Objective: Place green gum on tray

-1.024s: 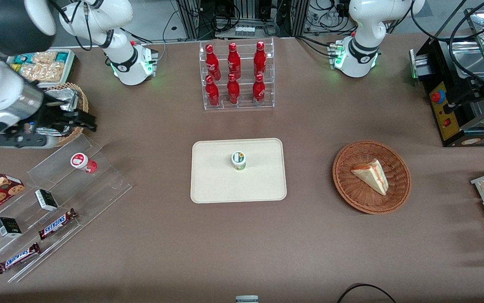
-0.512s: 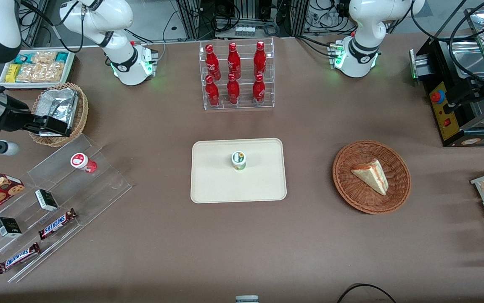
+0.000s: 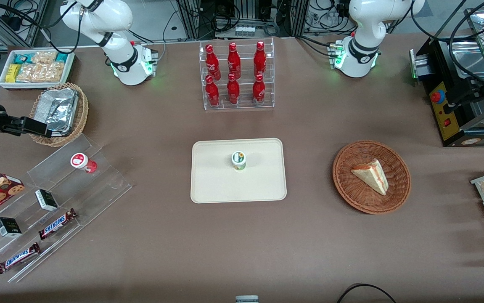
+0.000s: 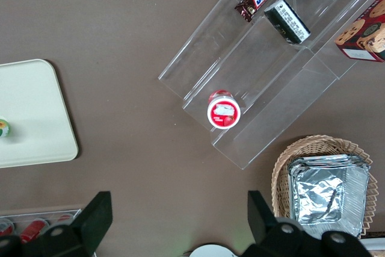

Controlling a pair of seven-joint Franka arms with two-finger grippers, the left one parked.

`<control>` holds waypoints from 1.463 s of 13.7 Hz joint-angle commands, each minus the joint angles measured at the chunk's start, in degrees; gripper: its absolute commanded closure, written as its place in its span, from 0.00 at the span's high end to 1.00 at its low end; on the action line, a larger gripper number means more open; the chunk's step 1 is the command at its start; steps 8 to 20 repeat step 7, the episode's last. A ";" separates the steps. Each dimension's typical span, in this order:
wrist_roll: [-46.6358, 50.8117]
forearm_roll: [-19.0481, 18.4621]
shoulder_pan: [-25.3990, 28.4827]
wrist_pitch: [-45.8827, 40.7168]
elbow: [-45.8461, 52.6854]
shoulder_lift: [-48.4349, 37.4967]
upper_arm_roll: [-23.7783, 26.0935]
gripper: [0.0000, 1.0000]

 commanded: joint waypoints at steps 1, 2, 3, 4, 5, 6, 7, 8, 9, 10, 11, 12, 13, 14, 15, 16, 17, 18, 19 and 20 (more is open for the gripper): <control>-0.38 -1.14 0.49 -1.06 2.36 0.57 0.25 1.00; -0.29 -1.14 0.67 -1.06 2.45 0.57 0.25 1.00; -0.29 -1.49 1.36 -1.15 2.46 0.48 0.25 1.00; -0.21 -2.19 1.98 -1.15 2.46 0.39 0.25 1.00; -0.03 -2.28 2.25 -1.15 2.63 0.30 0.25 1.00; 0.06 -2.28 2.25 -1.15 2.63 0.13 0.25 1.00; 0.23 -2.28 2.25 -1.15 2.63 0.13 0.25 1.00; 0.23 -2.28 2.25 -1.15 2.63 0.13 0.25 1.00; 0.23 -2.28 2.25 -1.15 2.63 0.13 0.25 1.00; 0.23 -2.28 2.25 -1.15 2.63 0.13 0.25 1.00; 0.23 -2.28 2.25 -1.15 2.63 0.13 0.25 1.00; 0.23 -2.28 2.25 -1.15 2.63 0.13 0.25 1.00; 0.23 -2.28 2.25 -1.15 2.63 0.13 0.25 1.00; 0.23 -2.28 2.25 -1.15 2.63 0.13 0.25 1.00; 0.23 -2.28 2.25 -1.15 2.63 0.13 0.25 1.00; 0.23 -2.28 2.25 -1.15 2.63 0.13 0.25 1.00; 0.23 -2.28 2.25 -1.15 2.63 0.13 0.25 1.00; 0.23 -2.28 2.25 -1.15 2.63 0.13 0.25 1.00; 0.23 -2.28 2.25 -1.15 2.63 0.13 0.25 1.00; 0.23 -2.28 2.25 -1.15 2.63 0.13 0.25 1.00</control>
